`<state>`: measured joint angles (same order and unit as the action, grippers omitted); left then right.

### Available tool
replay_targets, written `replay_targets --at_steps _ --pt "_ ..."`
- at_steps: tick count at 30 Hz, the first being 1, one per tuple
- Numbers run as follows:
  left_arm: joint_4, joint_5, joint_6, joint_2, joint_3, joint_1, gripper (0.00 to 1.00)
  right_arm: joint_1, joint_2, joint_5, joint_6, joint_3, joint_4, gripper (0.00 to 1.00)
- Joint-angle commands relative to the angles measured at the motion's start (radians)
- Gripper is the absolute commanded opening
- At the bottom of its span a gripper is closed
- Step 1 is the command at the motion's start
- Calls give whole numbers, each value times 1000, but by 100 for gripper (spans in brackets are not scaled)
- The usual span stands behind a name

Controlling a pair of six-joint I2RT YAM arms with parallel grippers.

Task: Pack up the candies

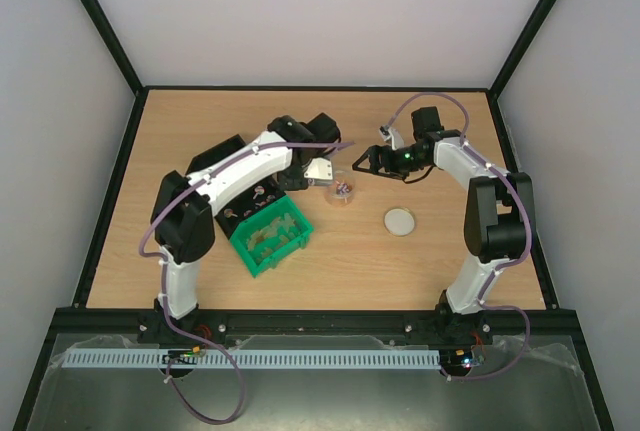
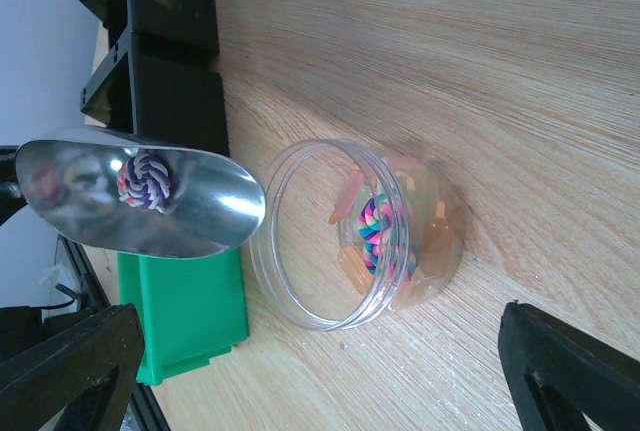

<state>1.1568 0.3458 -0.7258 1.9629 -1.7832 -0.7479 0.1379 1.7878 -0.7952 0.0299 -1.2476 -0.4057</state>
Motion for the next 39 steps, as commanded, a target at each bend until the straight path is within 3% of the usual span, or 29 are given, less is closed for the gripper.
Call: replay_targets --at_steps 1,23,32,39 --pt "23 48 -14 25 -47 -26 2 0 -7 1 -7 1 -10 99" --pt "11 196 -41 73 -93 -60 2 -1 -5 16 -19 -1 -15 99" --pt "-5 175 -32 53 -90 -55 2 -2 -13 11 -24 1 -15 99" --pt "-2 72 16 4 -90 -28 2 -3 -33 23 -22 -9 -16 99"
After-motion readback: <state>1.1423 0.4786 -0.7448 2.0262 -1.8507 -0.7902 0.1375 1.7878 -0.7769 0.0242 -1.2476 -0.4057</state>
